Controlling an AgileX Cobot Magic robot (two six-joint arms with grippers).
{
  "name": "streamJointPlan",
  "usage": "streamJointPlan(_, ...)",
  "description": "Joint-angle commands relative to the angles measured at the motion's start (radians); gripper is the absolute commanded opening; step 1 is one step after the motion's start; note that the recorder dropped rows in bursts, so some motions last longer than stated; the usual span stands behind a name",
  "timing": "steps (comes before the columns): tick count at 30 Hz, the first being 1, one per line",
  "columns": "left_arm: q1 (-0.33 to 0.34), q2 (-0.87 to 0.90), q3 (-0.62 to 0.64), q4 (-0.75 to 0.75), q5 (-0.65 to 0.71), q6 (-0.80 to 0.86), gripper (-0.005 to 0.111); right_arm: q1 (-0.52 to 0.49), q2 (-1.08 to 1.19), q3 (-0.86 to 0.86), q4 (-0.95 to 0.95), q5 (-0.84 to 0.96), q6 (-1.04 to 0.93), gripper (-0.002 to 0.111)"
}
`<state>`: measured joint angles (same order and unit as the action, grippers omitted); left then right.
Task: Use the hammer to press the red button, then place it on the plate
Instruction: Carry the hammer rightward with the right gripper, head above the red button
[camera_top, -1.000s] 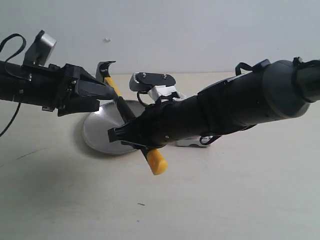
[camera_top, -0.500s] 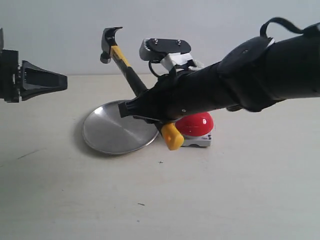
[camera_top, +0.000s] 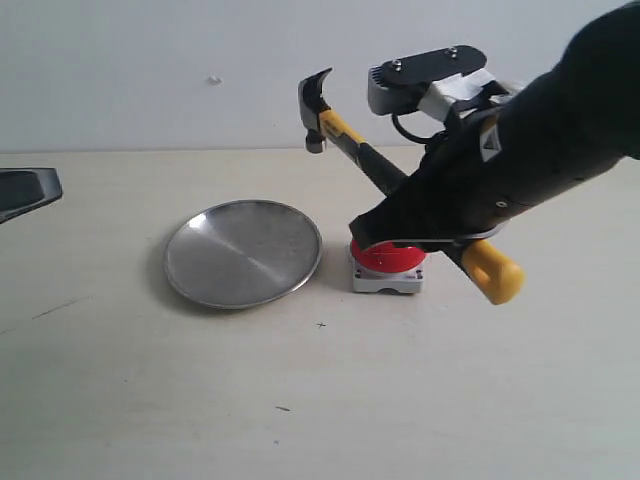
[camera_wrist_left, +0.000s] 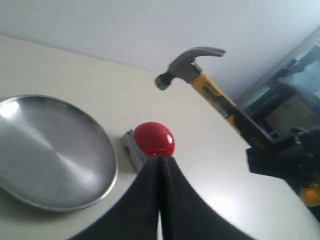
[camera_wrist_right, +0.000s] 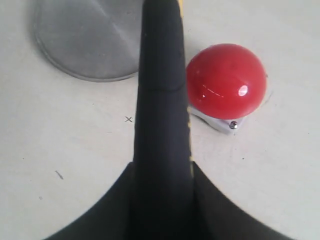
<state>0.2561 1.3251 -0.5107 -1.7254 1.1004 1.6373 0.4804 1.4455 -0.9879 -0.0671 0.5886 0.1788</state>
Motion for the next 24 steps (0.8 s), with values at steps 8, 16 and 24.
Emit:
streamJointPlan(8,0.015,-0.573,0.167,-0.019,-0.513,-0.192,0.0,-0.006,-0.195,0.252,-0.153,-0.202,0.19,0.0)
streamJointPlan(16,0.023,-1.046,0.371,-0.019,-0.834,-0.469,0.0,-0.006,-0.255,0.282,-0.145,-0.21,0.189,0.0)
streamJointPlan(24,0.023,-1.181,0.483,-0.019,-0.927,-0.469,0.0,-0.006,-0.329,0.393,-0.116,-0.265,0.216,0.0)
